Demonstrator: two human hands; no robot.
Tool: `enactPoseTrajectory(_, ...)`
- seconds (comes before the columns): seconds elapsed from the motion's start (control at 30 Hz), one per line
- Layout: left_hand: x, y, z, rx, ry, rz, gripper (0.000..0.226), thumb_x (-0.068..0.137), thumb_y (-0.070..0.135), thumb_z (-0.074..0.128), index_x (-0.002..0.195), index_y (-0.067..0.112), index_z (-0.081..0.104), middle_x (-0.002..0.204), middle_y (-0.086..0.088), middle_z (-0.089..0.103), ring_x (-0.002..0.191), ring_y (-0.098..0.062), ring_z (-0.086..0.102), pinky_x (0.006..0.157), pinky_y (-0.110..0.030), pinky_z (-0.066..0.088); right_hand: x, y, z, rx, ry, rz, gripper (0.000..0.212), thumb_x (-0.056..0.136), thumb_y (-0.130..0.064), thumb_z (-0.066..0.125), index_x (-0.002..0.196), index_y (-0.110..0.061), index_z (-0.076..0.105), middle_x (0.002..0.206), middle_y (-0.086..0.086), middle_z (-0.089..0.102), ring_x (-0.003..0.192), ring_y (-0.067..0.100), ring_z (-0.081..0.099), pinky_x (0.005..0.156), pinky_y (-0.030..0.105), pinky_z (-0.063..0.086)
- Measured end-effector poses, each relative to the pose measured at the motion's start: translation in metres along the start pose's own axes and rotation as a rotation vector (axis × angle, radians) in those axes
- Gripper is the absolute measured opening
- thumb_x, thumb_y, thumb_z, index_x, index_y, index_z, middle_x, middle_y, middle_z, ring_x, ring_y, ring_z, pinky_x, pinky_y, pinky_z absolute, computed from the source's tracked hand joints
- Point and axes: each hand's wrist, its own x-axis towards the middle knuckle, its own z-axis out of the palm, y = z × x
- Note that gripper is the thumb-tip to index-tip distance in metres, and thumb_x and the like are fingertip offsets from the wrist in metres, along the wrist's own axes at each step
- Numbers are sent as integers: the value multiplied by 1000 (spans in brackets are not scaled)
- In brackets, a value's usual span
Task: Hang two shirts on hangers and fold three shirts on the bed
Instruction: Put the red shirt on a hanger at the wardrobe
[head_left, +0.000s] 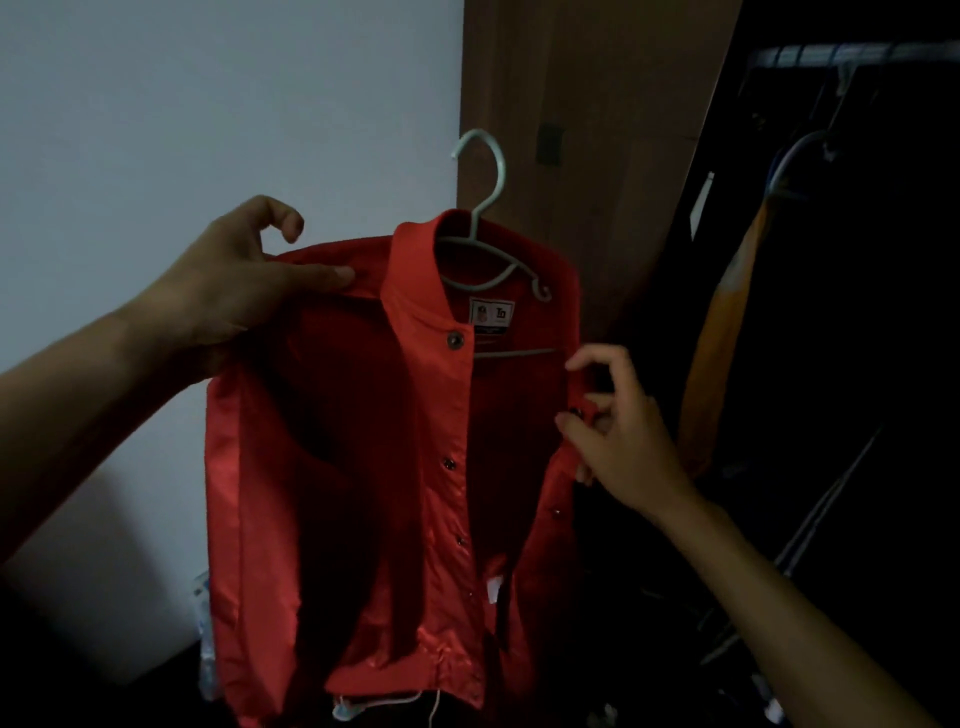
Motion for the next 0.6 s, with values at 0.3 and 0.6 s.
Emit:
enactPoseTrajectory(0.3,-5,14,5,6,10,59,42,81,14,84,94,27,46,60,-4,47,35,-10,44,38,-19,38,46,-122,-48,183,-703,-74,27,89,3,64,116,-2,66,104,18,76,99,28,74,76,37,63)
enactPoseTrajectory(0.6,-13,15,5,-7,5,83,46,81,13,84,101,24,44,52,2,42,34,-9,36,37,-18,31,45,-138,-40,-403,-613,-283,23,67,-43,84,90,-38,82,96,-17,60,93,-1,56,82,26,48)
